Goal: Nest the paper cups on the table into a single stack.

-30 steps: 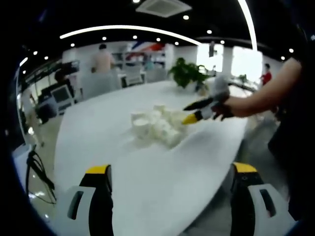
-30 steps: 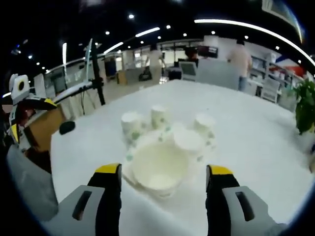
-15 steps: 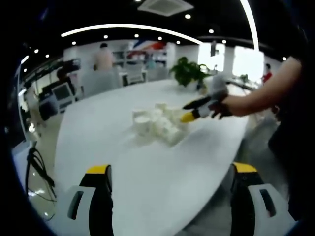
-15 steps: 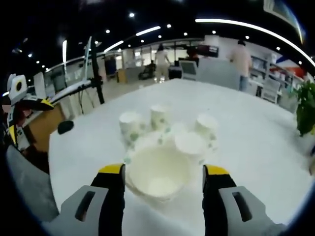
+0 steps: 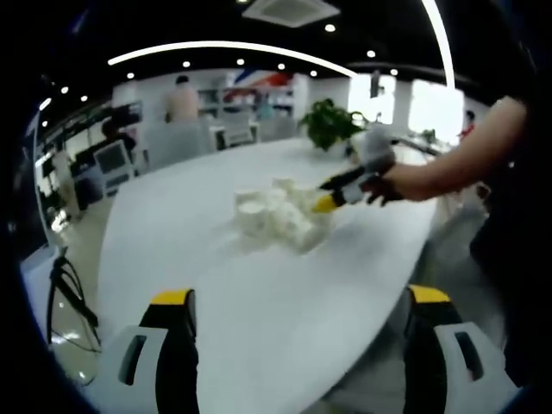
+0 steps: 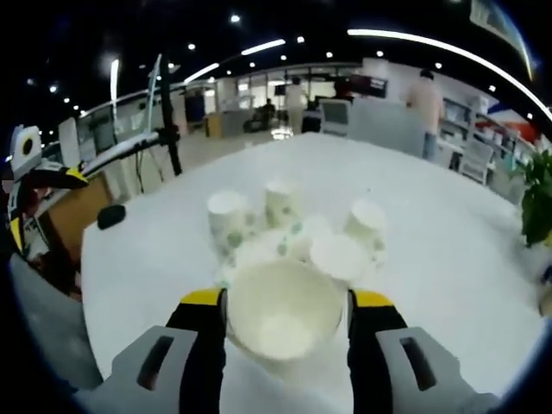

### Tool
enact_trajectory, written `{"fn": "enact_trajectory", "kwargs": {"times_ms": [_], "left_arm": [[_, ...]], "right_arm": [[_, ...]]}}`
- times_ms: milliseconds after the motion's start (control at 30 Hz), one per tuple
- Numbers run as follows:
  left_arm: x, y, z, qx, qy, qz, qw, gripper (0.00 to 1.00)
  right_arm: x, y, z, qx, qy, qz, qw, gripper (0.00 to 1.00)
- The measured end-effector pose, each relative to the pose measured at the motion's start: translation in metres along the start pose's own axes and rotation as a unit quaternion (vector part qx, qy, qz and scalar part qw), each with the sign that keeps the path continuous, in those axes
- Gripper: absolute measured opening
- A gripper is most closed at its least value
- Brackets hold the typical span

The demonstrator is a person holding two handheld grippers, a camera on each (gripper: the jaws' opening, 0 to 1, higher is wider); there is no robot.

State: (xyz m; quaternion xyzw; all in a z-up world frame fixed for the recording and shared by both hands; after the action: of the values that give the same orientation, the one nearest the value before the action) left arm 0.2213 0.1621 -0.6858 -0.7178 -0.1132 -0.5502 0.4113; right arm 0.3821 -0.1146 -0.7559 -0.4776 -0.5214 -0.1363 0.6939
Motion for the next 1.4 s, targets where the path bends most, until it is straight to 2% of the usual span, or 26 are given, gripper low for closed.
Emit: {"fn": "enact_trajectory", "kwargs": {"times_ms": [167, 767, 1400], "left_arm": [[-0.002, 0.001, -0.002, -0.002, 0.002, 0.003, 1.0, 0.99], [-0.006, -0.002, -0.001, 0.006, -0.006, -0.001, 1.0, 0.98], [-0.005, 0.007, -0.01, -0.005, -0.012, -0.012, 0.9998, 0.98]], "right_arm": [[-0.004, 0.001, 0.001, 0.005, -0.005, 0.01, 0.9999, 0.5], [-0.001, -0.002, 0.002, 0.012, -0.011, 0.007, 0.9998, 0.44], [-0.006, -0.03, 0.006, 0.015, -0.012, -0.002, 0.9998, 0.4]]}}
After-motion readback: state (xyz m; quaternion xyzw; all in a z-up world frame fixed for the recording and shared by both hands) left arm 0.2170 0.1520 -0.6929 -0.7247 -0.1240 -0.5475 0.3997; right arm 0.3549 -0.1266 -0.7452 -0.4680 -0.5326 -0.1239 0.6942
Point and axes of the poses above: the point that each gripper's makers call its tool centre point, and the gripper's own axes: y roughly forward along the fingers, z roughly to its left, x roughly out of its top, the point moved 6 cm from there along -y, roughly backward along the fingers, and after that the axes turned 2 degrees about -z, right-handed, at the moved point
